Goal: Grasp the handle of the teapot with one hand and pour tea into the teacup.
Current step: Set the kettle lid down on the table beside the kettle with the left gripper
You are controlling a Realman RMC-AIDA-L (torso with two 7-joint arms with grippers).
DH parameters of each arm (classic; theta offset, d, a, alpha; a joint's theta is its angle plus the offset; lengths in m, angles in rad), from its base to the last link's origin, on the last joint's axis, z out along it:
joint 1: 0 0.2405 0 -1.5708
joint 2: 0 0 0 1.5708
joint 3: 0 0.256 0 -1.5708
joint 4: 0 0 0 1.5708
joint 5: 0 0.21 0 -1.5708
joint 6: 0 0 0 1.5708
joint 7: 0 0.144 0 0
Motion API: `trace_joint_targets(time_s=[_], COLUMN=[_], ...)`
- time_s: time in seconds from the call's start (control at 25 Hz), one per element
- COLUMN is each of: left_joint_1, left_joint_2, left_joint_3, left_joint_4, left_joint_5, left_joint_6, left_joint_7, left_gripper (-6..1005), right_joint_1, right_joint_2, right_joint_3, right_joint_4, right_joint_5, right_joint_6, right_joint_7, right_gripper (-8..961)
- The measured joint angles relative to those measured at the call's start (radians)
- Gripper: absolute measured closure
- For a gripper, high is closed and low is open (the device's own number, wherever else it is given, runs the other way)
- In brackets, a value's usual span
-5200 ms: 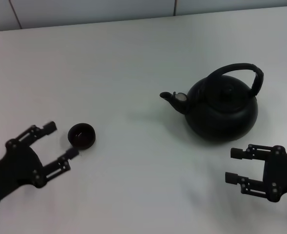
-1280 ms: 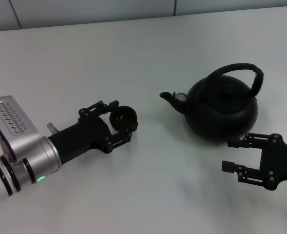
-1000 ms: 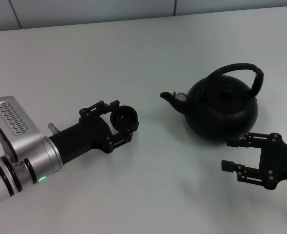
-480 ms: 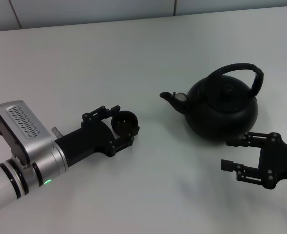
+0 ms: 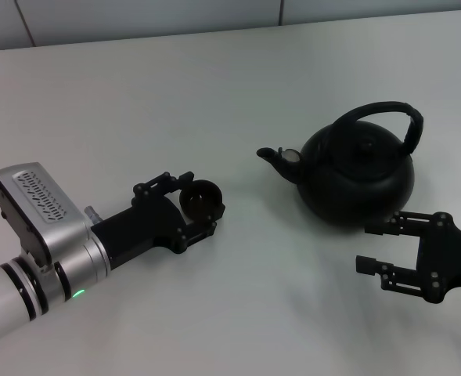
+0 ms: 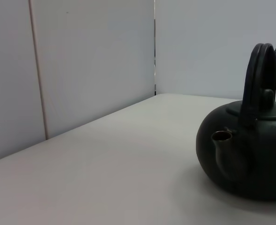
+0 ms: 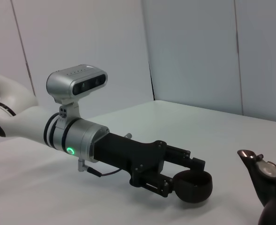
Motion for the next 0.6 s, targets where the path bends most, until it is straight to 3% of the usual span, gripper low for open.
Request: trace_joint_targets(time_s=[0.52,0.6], left_joint_1=[-0.007,-0.007], left_joint_2=[0.0,0.0], left_joint_3=[-0.038,-0.038], left_joint_4=[-0.029,-0.029], left_joint_5=[0.003,0.003], left_joint_6=[-0.038,-0.036], left_joint_7=[-0.001,-0.001], left_gripper=[311,202], right_joint_1=[0.0,0.0], right_joint_2=[0.0,0.0], right_joint_3=[0.0,0.0], right_joint_4=[-0.002,-0.002], right_joint_5=[0.0,0.0], right_joint_6=[-0.006,-0.007], right_joint_7=[0.0,0.0], right_gripper=[357,357])
